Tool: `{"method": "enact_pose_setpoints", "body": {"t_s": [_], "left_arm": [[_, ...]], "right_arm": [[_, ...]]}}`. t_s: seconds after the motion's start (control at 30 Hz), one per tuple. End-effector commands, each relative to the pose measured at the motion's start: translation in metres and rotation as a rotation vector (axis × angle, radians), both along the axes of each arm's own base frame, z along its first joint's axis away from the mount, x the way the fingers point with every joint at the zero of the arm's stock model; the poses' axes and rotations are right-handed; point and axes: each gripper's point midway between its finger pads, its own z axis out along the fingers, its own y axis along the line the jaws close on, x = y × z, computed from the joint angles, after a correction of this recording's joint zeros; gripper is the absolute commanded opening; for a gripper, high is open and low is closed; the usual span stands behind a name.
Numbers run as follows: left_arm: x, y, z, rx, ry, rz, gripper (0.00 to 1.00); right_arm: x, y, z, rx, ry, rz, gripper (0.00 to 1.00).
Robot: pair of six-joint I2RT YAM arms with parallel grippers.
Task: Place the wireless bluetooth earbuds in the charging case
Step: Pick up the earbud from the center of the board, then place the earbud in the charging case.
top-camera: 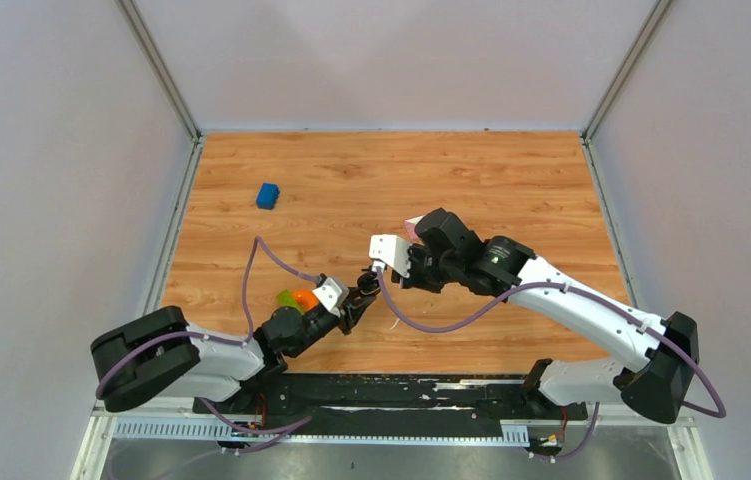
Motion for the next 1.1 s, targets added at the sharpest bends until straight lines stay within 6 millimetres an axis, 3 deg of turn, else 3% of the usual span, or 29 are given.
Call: {"method": "enact_pose_setpoints", "body": {"t_s": [0.0,0.43,0.7,1.07], "left_arm": [[-0.003,-0.017,0.04,-0.162,-0.03,-0.058,0.0],[-0.009,-0.035,0.06,-0.319,0.063,-0.146,0.0],[-0.006,-0.029,0.074,-0.423,0.108,-0.174,0.0],[-0.012,-0.037,0.07,-0.438,0.149,-0.258,0.0]], "right_arm": [[0.017,0.018,0.047,0.15,-0.143,0.021,0.13],[0.014,0.039,0.065,0.24,-0.262,0.167,0.15],[0.007,0.045,0.054,0.175,-0.344,0.238,0.15],[0.007,0.051,0.052,0.125,-0.429,0.257,0.15]]}}
